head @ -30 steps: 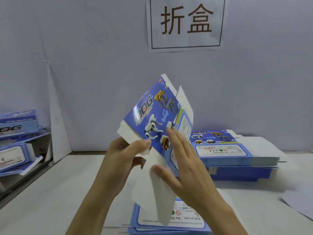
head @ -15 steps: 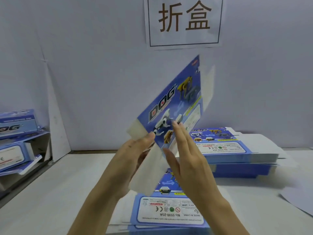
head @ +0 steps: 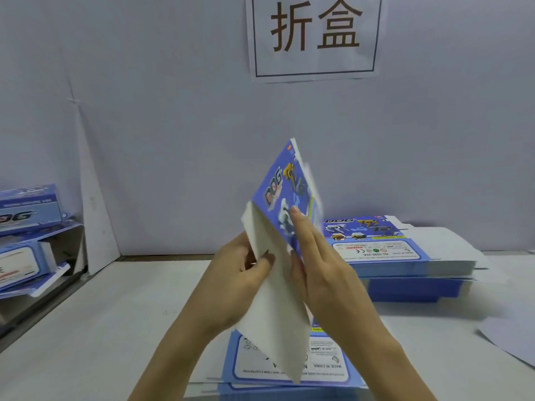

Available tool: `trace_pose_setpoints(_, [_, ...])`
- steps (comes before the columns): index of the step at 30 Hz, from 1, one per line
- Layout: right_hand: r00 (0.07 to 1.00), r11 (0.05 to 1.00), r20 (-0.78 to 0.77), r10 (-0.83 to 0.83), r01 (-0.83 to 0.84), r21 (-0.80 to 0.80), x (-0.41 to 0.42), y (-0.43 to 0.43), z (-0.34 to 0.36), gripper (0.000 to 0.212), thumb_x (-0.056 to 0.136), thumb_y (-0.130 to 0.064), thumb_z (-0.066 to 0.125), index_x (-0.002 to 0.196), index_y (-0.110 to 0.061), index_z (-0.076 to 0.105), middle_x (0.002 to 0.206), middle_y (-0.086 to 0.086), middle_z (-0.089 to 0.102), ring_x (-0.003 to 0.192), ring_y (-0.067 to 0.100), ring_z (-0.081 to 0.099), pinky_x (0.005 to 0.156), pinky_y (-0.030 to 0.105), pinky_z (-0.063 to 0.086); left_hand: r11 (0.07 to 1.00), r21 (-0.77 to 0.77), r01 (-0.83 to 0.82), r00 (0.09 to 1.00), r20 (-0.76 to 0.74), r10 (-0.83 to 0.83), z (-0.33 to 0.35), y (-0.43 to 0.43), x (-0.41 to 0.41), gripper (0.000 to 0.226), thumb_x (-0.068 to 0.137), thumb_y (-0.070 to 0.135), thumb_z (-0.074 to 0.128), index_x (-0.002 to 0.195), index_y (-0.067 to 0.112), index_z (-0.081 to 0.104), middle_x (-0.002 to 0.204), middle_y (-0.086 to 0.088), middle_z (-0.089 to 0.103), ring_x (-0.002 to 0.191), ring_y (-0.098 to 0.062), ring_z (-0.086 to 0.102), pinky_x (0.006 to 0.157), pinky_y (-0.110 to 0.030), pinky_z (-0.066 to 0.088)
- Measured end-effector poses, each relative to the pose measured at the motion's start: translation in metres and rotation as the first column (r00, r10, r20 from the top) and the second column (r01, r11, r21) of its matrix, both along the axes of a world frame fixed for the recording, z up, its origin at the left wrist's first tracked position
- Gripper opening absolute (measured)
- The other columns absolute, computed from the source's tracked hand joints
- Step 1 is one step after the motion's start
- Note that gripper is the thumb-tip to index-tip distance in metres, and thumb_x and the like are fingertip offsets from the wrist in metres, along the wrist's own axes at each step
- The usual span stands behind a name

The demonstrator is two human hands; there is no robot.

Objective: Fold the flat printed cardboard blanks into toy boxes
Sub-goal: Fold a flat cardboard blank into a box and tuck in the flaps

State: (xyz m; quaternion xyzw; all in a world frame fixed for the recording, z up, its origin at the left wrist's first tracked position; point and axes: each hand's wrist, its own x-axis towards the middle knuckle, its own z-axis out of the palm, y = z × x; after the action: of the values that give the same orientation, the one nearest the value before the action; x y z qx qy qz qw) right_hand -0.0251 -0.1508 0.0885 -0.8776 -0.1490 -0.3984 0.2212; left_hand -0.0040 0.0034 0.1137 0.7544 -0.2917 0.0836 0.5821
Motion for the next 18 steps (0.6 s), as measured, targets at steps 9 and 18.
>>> trace_pose_setpoints(9, [0.964,0.993,0.253,-0.076,0.051,0.105,0.006,-0.011,-0.008,0.078,0.078,0.023,0.061,0.141,-0.014,0.034,0.145,0.022,0.043,0.115,0.041,0.059,0.079,0.049,0.057,0.913,-0.236,0.332,0.823,-0.401,-0.403,0.004,0.014,0.008,0.084,0.066,0.037,0.084,0.139,0.039,0.043,0.128,-0.005,0.063,0.111,-0.023,0.064,0.081,-0.035,0.056])
trace_pose_setpoints(18, [0.975,0.961,0.062,0.215,-0.200,-0.191,0.006,-0.020,-0.006,0.050,0.089,-0.017,0.045,0.130,-0.044,0.049,0.138,-0.016,0.052,0.123,0.003,0.054,0.090,0.021,0.052,0.871,-0.490,0.021,0.854,-0.444,-0.271,-0.005,0.016,0.026,0.065,0.058,0.018,0.077,0.119,0.000,0.060,0.108,-0.021,0.070,0.083,-0.026,0.071,0.070,-0.037,0.061])
